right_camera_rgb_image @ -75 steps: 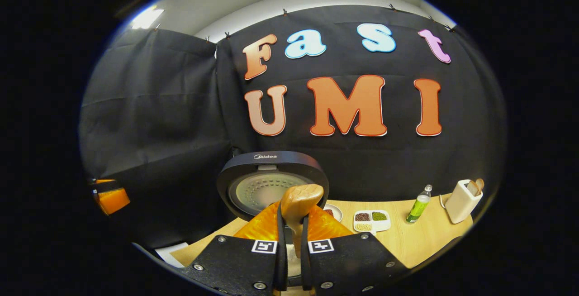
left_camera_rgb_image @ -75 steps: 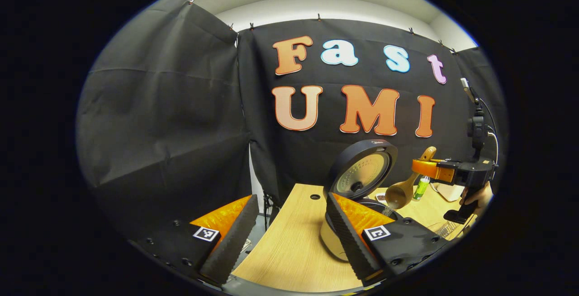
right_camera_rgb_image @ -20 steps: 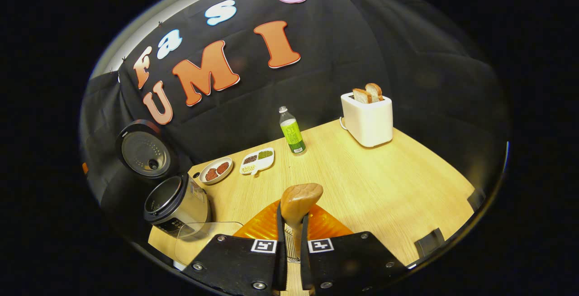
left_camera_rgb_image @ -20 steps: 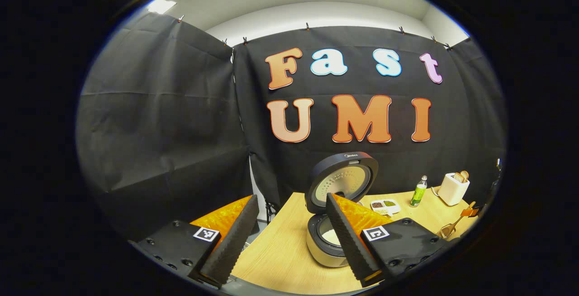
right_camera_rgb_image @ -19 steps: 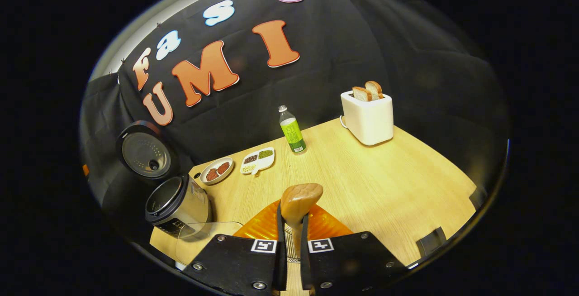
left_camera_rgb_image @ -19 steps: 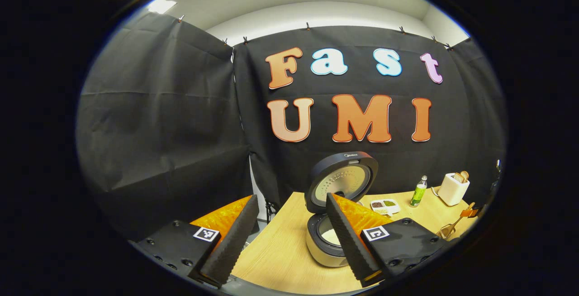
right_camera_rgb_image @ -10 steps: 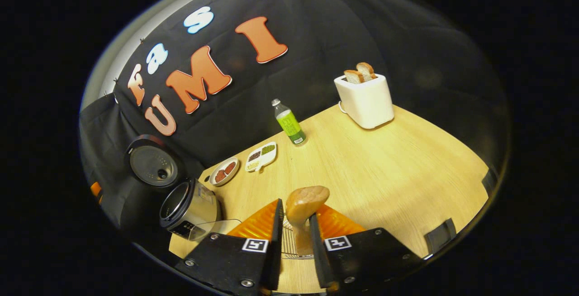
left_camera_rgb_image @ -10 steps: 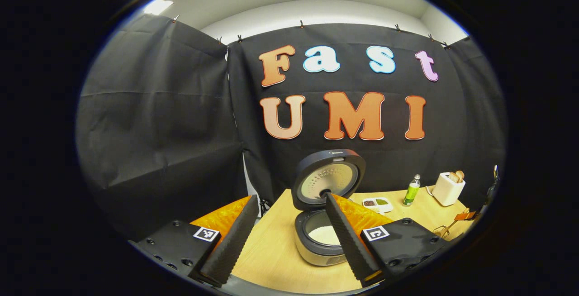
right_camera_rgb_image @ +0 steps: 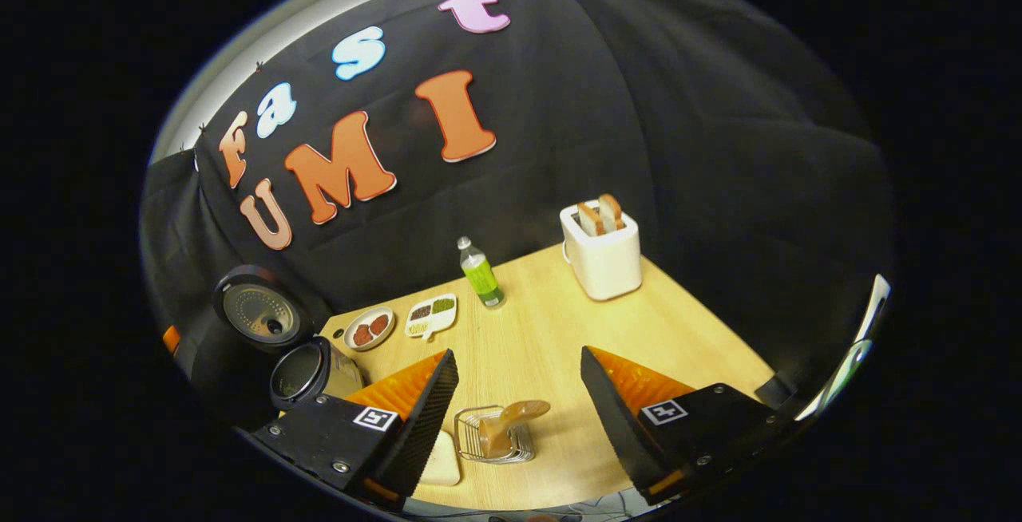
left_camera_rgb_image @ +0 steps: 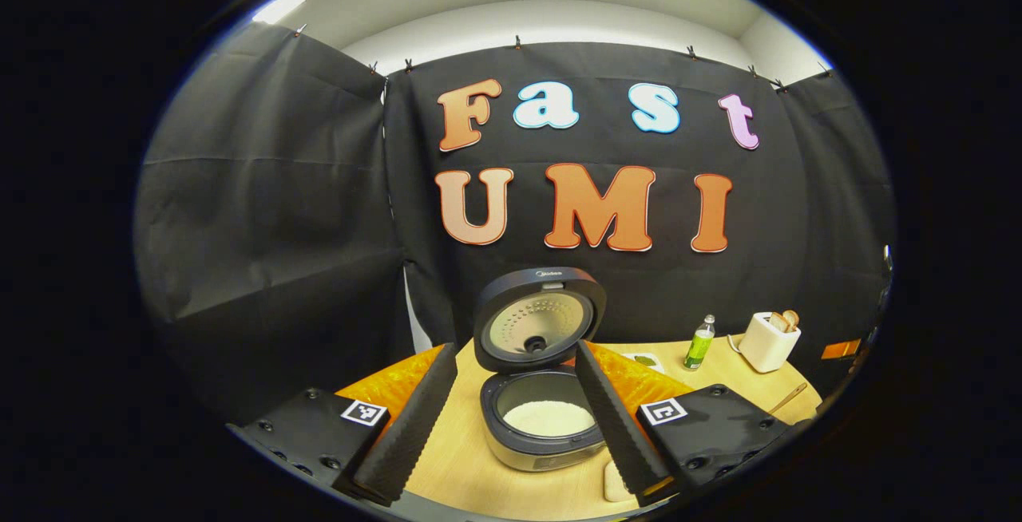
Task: Close the left gripper, press the button to open the rice cooker; take a wooden spoon from the chopstick holder with the right hand, scoop a spoonful of rice and pour it into the rice cooker, then put the wooden spoon back into the chopstick holder.
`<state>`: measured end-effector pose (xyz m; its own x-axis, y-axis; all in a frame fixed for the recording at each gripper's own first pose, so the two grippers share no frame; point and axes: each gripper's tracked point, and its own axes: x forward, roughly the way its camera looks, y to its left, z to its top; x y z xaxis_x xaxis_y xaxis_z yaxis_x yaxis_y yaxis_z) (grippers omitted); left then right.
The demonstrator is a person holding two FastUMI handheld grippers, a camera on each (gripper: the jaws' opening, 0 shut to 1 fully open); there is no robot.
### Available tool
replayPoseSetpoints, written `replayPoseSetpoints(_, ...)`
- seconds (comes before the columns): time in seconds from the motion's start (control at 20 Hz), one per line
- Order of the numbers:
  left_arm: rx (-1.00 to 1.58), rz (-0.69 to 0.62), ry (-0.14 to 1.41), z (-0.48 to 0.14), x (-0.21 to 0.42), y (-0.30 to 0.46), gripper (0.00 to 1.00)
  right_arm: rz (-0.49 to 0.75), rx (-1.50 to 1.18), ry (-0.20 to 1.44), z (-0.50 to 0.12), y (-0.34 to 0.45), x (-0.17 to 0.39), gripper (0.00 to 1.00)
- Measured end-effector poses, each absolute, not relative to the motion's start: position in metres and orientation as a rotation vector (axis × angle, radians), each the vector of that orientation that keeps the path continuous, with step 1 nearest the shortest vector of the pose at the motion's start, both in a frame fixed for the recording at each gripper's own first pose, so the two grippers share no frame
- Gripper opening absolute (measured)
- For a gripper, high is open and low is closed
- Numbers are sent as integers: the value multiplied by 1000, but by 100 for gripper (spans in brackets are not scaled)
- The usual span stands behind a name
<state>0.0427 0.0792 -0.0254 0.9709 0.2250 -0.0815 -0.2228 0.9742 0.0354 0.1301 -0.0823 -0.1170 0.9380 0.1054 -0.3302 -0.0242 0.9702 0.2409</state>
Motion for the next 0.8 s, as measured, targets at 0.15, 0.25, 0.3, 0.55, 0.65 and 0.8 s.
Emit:
replayPoseSetpoints(0.15,31,212,68,-13,56,71,100,70,166,239,-48,-85,114,95)
replayPoseSetpoints(0.25,37,209,38,4,71,71,100,57,103,180,-15,-87,105,95)
replayPoseSetpoints(0.3,37,209,22,14,83,71,100,55,81,152,-1,-86,101,95)
replayPoseSetpoints(0.55,-156,149,25,62,161,69,97,66,35,80,32,-72,77,95)
replayPoseSetpoints(0.65,-214,128,-12,94,193,73,96,55,5,70,35,-72,72,95)
replayPoseSetpoints(0.8,-133,183,-59,122,244,96,97,60,-27,58,39,-66,66,95)
